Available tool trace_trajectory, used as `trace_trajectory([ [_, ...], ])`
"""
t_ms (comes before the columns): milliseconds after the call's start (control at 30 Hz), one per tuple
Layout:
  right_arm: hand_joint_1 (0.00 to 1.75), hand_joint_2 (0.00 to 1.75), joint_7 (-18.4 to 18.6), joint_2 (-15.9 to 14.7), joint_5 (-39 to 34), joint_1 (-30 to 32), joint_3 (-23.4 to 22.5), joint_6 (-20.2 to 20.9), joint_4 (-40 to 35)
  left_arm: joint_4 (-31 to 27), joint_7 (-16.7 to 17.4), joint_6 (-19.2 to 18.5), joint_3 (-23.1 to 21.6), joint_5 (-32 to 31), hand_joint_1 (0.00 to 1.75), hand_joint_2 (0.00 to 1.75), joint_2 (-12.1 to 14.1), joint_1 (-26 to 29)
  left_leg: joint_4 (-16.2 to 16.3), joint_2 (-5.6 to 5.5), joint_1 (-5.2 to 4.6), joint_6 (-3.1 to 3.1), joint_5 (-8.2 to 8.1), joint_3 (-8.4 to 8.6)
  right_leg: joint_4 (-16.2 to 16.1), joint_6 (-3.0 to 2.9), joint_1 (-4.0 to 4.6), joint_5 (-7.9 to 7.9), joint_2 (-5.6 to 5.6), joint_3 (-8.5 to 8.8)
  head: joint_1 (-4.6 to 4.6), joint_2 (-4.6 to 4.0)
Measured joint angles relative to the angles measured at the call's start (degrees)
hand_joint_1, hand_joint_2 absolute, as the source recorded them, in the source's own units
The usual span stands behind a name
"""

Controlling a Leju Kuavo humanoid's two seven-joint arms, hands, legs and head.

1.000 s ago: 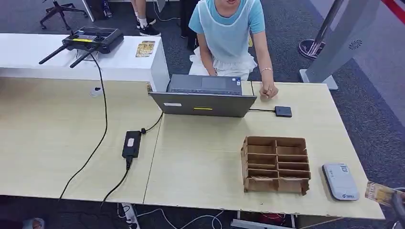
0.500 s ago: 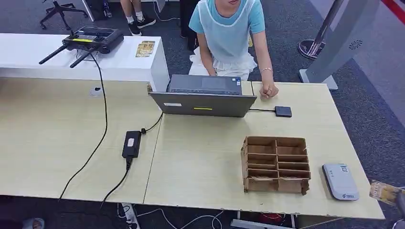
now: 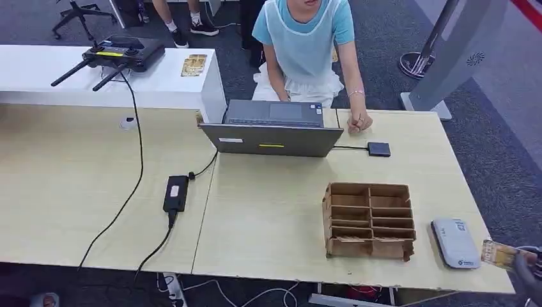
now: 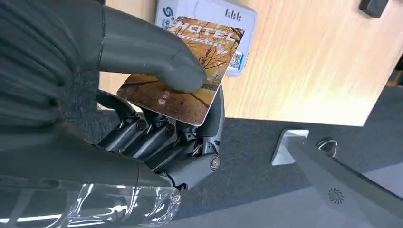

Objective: Pass the card to the sensor for recognition and then transmit it.

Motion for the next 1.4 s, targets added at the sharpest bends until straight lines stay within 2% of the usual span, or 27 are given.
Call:
trace_trajectory([
  [400,1.75,1.75,1.6,-3.1,-3.2,-0.5,6.6,-4.5,2.2,0.0,0.9,0.1,-3.1,-2.8,0.00,0.00,0.0,1.4,0.0,0.01,0.01,0.00,0.01,0.01,0.0,0.00,0.02,0.01,0.00,0.02,0.00,0.02],
  [800,1.75,1.75,2.8,-5.9,-4.5,-1.3,9.5,-8.1,4.5,0.0,1.7,0.1,-5.4,-4.9,0.00,0.00,0.4,1.5,0.0,0.01,0.01,0.00,0.00,0.00,0.0,0.00,0.01,0.01,0.01,0.01,0.00,0.02],
  [1200,1.75,1.75,3.3,-7.4,-4.7,-2.7,11.7,-9.6,7.8,0.0,2.5,0.2,-8.4,-8.3,0.00,0.00,0.7,1.6,0.0,0.01,0.01,0.00,0.00,0.00,0.0,0.00,0.02,0.01,0.01,0.01,0.00,0.02],
  [1400,1.75,1.75,3.3,-7.9,-6.2,-4.4,14.4,-10.1,9.8,0.0,3.3,0.2,-10.5,-11.6,0.00,0.00,1.0,1.6,0.0,0.03,0.04,0.00,0.01,0.01,0.0,0.00,0.02,0.01,0.03,0.01,-0.02,0.00],
])
